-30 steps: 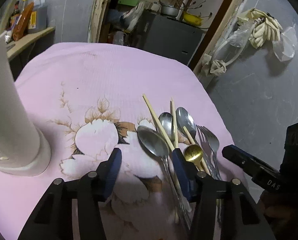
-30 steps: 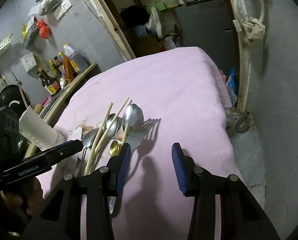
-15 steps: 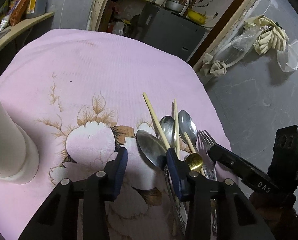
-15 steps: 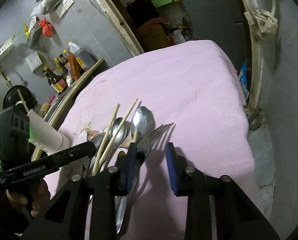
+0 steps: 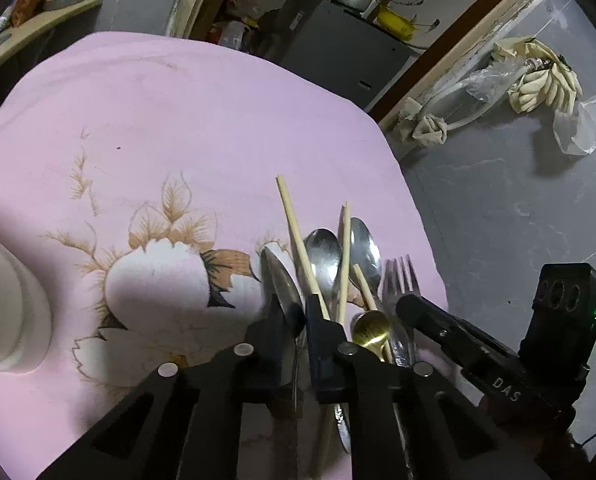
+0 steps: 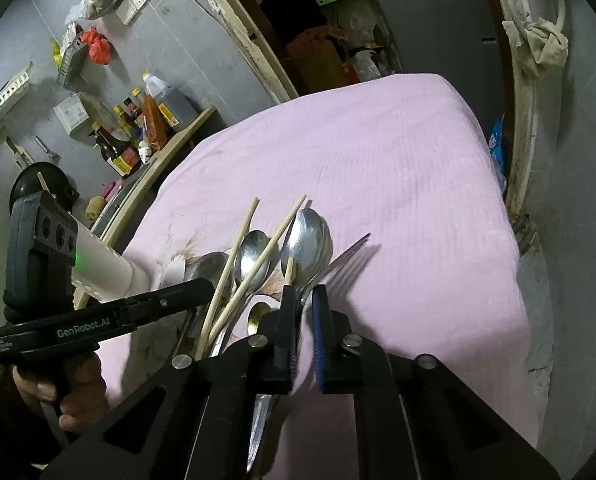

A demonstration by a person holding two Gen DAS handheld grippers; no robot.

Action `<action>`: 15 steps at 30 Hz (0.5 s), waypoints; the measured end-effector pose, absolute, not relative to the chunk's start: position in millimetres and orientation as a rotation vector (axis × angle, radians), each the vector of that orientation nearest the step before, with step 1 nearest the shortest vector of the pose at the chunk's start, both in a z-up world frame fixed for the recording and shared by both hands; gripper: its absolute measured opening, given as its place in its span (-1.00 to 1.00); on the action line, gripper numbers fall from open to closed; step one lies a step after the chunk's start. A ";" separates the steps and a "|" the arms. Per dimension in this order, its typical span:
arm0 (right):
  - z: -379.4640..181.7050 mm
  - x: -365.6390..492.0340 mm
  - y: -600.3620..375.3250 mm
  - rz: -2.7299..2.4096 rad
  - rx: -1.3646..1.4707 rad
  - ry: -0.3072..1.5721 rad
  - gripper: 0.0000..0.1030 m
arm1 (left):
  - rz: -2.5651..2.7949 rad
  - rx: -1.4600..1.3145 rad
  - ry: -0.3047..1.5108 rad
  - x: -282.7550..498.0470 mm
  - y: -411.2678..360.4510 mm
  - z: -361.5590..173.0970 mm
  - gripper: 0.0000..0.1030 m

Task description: Organize utensils

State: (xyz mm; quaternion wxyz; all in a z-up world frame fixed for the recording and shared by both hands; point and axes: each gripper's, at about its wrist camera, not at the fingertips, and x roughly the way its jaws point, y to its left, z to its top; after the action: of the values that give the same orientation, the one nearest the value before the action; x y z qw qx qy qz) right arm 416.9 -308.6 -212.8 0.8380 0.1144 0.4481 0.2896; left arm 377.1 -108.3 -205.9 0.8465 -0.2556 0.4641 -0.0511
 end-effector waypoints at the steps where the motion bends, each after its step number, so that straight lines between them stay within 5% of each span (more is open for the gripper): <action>1: -212.3 416.6 -308.9 0.610 0.242 0.946 -0.88 | -0.110 -0.538 0.979 376.8 -109.1 -206.3 -0.86; 15: -190.0 398.9 -324.2 0.571 0.239 0.887 -0.94 | -0.120 -0.496 0.915 353.6 -113.5 -183.6 -0.94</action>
State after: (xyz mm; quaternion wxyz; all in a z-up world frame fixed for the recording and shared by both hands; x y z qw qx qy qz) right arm 398.9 -324.2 -190.0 0.8573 0.1136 0.4224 0.2716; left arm 353.6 -113.5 -183.6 0.8658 -0.2370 0.4369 -0.0575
